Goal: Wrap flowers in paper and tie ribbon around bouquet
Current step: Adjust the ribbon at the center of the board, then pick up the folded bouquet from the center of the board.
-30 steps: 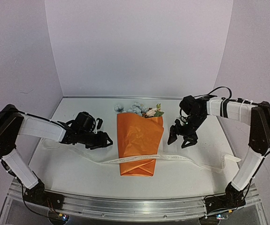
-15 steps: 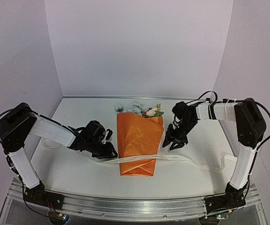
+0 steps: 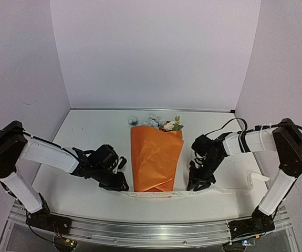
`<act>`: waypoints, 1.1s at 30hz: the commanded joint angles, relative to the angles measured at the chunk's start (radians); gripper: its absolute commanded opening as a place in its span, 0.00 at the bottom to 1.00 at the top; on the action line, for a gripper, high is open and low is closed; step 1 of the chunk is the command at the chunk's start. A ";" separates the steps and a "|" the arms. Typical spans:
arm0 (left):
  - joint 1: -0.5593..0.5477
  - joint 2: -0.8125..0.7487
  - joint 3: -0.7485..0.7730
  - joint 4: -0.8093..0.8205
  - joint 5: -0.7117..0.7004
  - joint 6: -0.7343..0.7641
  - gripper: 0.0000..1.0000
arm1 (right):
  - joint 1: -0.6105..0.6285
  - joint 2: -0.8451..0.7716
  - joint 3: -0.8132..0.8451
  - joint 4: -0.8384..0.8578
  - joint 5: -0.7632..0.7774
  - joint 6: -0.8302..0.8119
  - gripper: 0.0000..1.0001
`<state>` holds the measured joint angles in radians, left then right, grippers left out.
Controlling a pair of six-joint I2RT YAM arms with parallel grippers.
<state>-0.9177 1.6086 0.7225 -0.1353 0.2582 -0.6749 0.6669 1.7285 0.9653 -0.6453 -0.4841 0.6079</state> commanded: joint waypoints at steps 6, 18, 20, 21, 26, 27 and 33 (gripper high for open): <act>-0.042 -0.071 -0.057 -0.019 -0.016 -0.068 0.21 | 0.041 -0.093 -0.081 0.012 0.073 0.040 0.30; 0.019 -0.131 0.081 -0.075 -0.184 -0.021 0.50 | 0.043 -0.073 0.127 -0.039 0.171 0.085 0.70; 0.051 -0.100 0.097 -0.045 -0.147 -0.003 0.50 | 0.044 -0.040 0.169 -0.010 0.158 0.117 0.75; 0.066 -0.085 0.103 -0.021 -0.127 0.007 0.50 | 0.044 -0.021 0.187 0.010 0.151 0.137 0.77; 0.149 0.010 0.122 0.089 -0.003 0.043 0.54 | 0.043 0.070 0.269 0.077 0.144 0.192 0.81; 0.157 0.032 0.130 0.103 0.018 0.049 0.54 | 0.043 0.090 0.284 0.083 0.142 0.200 0.81; 0.172 0.150 0.177 0.195 0.126 0.047 0.53 | 0.043 0.168 0.308 0.119 0.153 0.227 0.80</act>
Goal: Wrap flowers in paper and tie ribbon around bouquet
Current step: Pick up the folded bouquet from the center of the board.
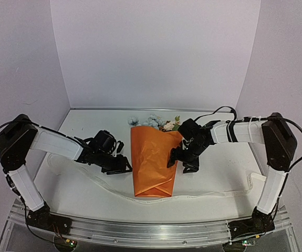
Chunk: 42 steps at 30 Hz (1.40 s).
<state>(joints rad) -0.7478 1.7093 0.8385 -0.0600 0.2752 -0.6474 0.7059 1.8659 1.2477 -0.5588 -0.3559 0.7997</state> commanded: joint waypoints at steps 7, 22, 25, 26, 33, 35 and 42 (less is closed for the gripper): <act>0.005 0.117 0.093 0.144 0.127 -0.020 0.47 | 0.003 0.109 0.009 0.132 0.003 0.109 0.63; 0.005 0.162 0.140 0.116 0.157 -0.119 0.29 | 0.001 0.120 0.043 0.156 -0.012 0.230 0.07; 0.005 0.154 0.163 0.082 0.167 -0.130 0.23 | 0.002 0.106 0.071 0.112 -0.018 0.262 0.00; 0.005 0.151 0.172 0.066 0.171 -0.130 0.21 | 0.001 0.099 0.081 0.092 -0.019 0.272 0.00; 0.005 0.118 0.221 -0.061 0.198 -0.112 0.05 | 0.001 0.066 0.116 0.014 -0.036 0.366 0.00; 0.006 0.104 0.220 -0.077 0.212 -0.111 0.03 | 0.003 0.057 0.116 0.009 -0.045 0.398 0.00; 0.003 0.045 0.178 -0.103 0.263 -0.130 0.00 | 0.017 0.009 0.095 -0.010 -0.057 0.443 0.00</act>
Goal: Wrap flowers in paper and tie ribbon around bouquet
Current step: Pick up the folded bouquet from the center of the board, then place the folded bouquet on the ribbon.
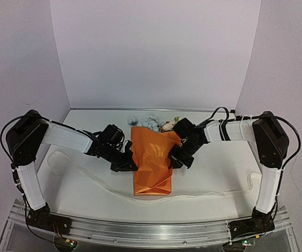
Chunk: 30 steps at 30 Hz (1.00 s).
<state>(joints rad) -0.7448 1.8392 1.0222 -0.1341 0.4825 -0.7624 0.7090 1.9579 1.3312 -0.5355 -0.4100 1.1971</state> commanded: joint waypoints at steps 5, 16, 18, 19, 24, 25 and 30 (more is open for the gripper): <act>-0.014 -0.129 -0.048 -0.032 0.062 -0.032 0.00 | 0.044 -0.124 -0.034 -0.040 0.016 0.058 0.00; -0.096 -0.213 -0.157 -0.015 0.011 -0.106 0.00 | 0.144 -0.191 -0.162 -0.039 0.110 0.071 0.00; -0.109 -0.225 -0.173 -0.011 -0.003 -0.120 0.00 | 0.159 -0.196 -0.177 -0.038 0.124 0.072 0.00; -0.115 -0.231 -0.181 -0.010 -0.011 -0.126 0.00 | 0.166 -0.198 -0.184 -0.037 0.134 0.073 0.00; -0.122 -0.243 -0.224 0.008 -0.048 -0.149 0.01 | 0.173 -0.202 -0.210 -0.037 0.158 0.056 0.01; -0.122 -0.247 -0.229 0.004 -0.063 -0.153 0.05 | 0.172 -0.200 -0.208 -0.038 0.157 0.051 0.04; -0.120 -0.281 -0.229 -0.035 -0.156 -0.161 0.28 | 0.172 -0.209 -0.211 -0.042 0.159 0.028 0.35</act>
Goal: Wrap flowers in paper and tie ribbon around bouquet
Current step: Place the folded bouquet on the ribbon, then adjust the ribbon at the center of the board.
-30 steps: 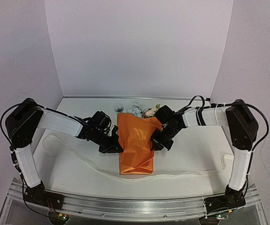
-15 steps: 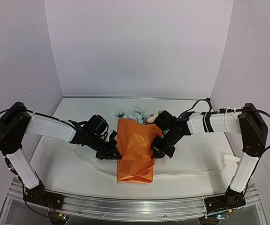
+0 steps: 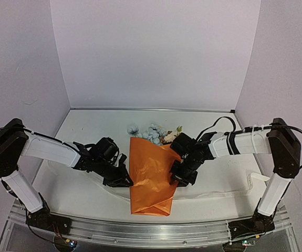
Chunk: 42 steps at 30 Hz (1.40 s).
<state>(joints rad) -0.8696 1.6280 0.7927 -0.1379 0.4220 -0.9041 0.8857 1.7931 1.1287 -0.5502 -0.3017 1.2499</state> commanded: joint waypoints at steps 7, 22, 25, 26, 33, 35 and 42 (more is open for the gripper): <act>0.059 -0.213 0.016 -0.195 -0.332 -0.084 0.42 | -0.004 -0.140 0.027 -0.179 0.113 -0.173 0.56; 0.450 -0.366 -0.044 -0.516 -0.749 -0.154 0.60 | -0.035 -0.513 -0.172 -0.374 0.463 -0.393 0.98; 0.529 -0.328 -0.039 -0.491 -0.793 -0.116 0.62 | -0.056 -0.593 -0.237 -0.373 0.530 -0.366 0.98; 0.561 -0.313 -0.040 -0.471 -0.796 -0.105 0.62 | -0.057 -0.613 -0.255 -0.373 0.549 -0.370 0.98; 0.767 -0.116 0.062 -0.334 -0.790 -0.049 0.62 | -0.072 -0.707 -0.329 -0.368 0.579 -0.455 0.98; 0.809 -0.049 0.107 -0.295 -0.775 -0.047 0.62 | -0.083 -0.729 -0.357 -0.368 0.562 -0.443 0.98; 0.849 0.114 0.237 -0.276 -0.783 -0.061 0.61 | -0.093 -0.768 -0.444 -0.371 0.510 -0.369 0.98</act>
<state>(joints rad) -0.0276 1.6969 0.9574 -0.4529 -0.3365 -0.9648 0.7969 1.0486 0.7254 -0.9102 0.2192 0.8352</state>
